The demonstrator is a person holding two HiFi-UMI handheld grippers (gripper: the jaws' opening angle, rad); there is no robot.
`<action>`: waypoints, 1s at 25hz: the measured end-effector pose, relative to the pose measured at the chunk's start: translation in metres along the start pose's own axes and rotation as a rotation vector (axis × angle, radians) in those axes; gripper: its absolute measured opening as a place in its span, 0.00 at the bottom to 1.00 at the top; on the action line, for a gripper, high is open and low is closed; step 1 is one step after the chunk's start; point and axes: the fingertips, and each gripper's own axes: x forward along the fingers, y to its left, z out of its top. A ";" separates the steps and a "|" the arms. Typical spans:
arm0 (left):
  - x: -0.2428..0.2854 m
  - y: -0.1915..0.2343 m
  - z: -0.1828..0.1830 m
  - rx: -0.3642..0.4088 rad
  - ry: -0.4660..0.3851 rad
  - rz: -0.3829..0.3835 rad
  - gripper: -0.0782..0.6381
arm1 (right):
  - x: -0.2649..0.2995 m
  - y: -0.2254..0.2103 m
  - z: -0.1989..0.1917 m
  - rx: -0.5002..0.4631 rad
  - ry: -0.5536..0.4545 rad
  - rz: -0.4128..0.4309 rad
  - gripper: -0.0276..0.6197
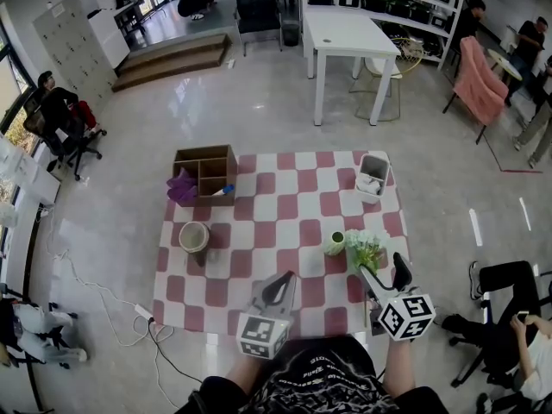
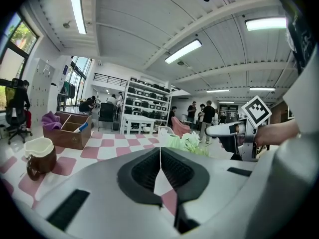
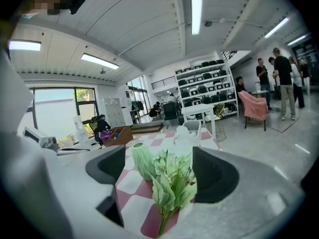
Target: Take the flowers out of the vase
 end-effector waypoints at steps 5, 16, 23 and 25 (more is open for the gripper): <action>-0.008 -0.001 0.018 0.000 -0.050 0.009 0.13 | -0.011 0.007 0.026 -0.052 -0.094 -0.029 0.67; -0.014 -0.009 0.041 0.049 -0.110 0.002 0.13 | -0.018 0.034 0.032 -0.155 -0.121 0.011 0.66; -0.016 -0.012 0.041 0.050 -0.113 0.003 0.13 | -0.020 0.045 0.026 -0.186 -0.111 0.026 0.37; -0.017 -0.013 0.042 0.044 -0.113 0.002 0.13 | -0.019 0.046 0.022 -0.186 -0.099 0.029 0.32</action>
